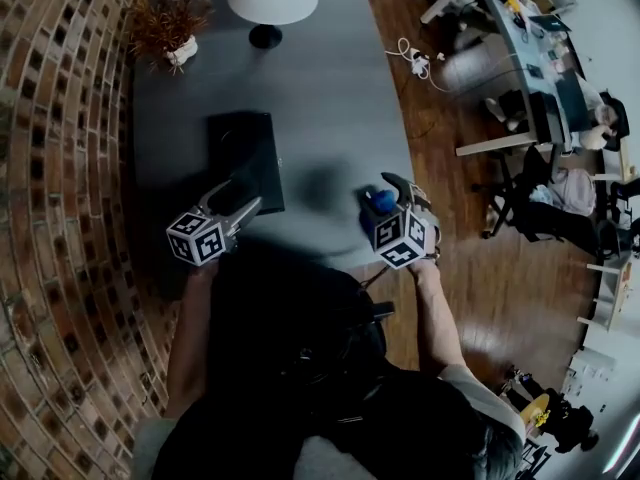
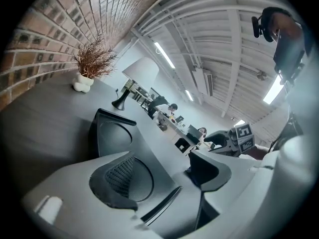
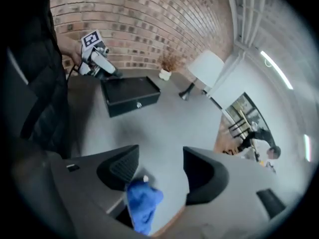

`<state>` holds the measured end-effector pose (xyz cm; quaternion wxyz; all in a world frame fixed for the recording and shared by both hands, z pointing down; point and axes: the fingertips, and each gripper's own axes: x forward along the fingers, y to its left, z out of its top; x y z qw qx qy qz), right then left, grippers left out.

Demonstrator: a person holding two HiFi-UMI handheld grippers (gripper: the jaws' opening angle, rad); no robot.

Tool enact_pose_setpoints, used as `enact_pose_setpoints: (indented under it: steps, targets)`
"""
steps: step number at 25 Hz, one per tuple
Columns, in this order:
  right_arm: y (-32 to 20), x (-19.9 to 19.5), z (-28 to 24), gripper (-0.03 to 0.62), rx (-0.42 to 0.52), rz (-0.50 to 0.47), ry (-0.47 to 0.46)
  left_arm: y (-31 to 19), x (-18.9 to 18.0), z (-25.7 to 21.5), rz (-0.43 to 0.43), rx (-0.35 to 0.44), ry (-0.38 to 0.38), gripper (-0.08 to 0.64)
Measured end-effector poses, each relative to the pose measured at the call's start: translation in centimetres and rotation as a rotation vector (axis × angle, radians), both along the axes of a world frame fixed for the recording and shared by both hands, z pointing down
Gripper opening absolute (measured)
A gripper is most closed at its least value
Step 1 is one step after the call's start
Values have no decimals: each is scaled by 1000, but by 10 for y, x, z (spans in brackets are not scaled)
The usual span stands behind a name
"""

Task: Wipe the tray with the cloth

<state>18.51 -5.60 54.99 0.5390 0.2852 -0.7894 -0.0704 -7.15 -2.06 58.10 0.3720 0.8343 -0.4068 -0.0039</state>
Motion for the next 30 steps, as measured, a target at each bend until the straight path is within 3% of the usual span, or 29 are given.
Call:
enact_pose_setpoints:
  steps: [2,3,6,11,14,16,17,21,26,30]
  targets:
    - [0,-61,19,284,-43,-115,-55,1,-1,0,-1,0,0,336]
    - [0,-88,36,241,-69,-180,-56,1,-1,1,-2,0,1,336]
    - [-12,-148,81,187,-118,-328,9,1,0,0,-3,1,2,336]
    - [-31,-189,130,184,-145,-473,179,0,0,0,-9,-1,-9,334]
    - [-30,-199,146,147,-163,-538,235,0,0,1,-12,-3,-16,334]
    - [-29,-201,148,128,-142,-572,271,0,0,1,-15,-4,-17,333]
    - [-31,-200,147,77,-123,-584,284,0,0,1,-18,-4,-17,332]
    - [-40,-178,147,75,-83,-595,341,-1,-3,2,-32,-9,-10,324]
    - [-60,-114,150,75,-74,-518,421,-2,-5,2,-36,-7,-14,318]
    - [-70,-83,155,75,-91,-486,423,-1,-5,2,-37,-10,-21,316]
